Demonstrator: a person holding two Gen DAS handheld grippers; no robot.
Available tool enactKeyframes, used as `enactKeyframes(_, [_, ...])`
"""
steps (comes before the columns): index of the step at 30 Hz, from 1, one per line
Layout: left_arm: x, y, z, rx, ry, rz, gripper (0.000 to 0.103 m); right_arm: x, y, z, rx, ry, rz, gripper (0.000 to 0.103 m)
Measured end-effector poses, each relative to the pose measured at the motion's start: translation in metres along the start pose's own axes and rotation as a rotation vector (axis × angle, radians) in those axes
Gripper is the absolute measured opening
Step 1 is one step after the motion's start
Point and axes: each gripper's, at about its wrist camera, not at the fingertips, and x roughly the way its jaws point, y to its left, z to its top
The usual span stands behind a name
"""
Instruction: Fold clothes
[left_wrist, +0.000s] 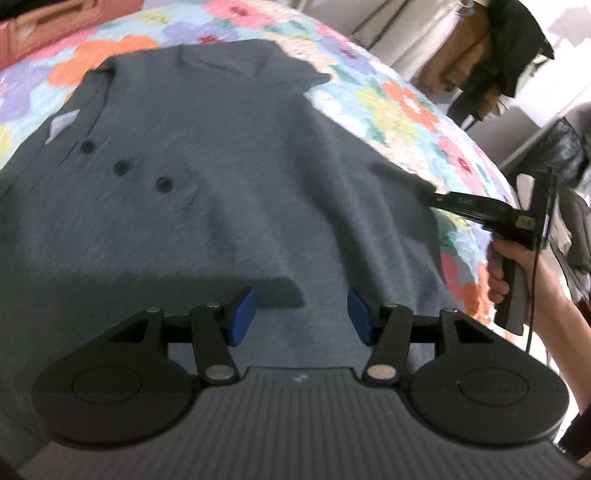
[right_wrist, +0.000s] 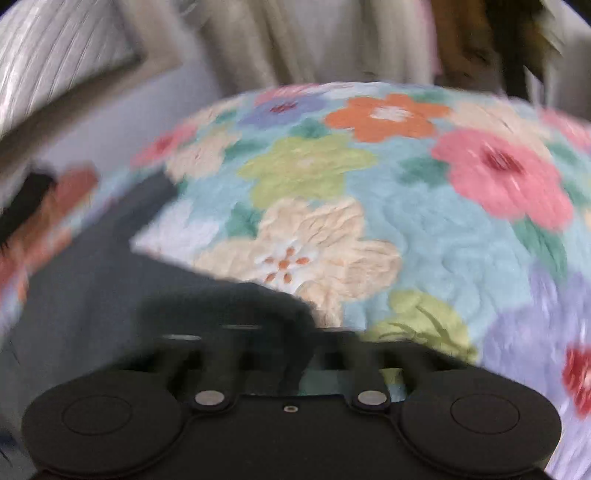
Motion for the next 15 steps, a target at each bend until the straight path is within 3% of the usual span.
enactKeyframes(5, [-0.006,0.009,-0.005,0.008,-0.018,0.043,0.054,-0.016,-0.012,0.01,-0.014,-0.094,-0.141,0.001])
enactKeyframes(8, [-0.007,0.011,-0.008,0.012,-0.009,0.058,0.054,-0.017,-0.01,0.013,-0.015,-0.079,-0.151,0.002])
enactKeyframes(11, [-0.011,0.01,-0.01,0.012,0.018,0.081,0.059,-0.027,-0.005,0.012,0.024,-0.089,-0.162,0.015])
enactKeyframes(13, [-0.015,0.007,-0.012,0.028,0.036,0.113,0.065,-0.042,-0.004,0.01,0.108,-0.103,-0.128,0.046])
enactKeyframes(15, [-0.024,0.004,-0.016,0.06,0.039,0.159,0.071,-0.061,0.0,0.002,0.167,-0.101,-0.059,0.048])
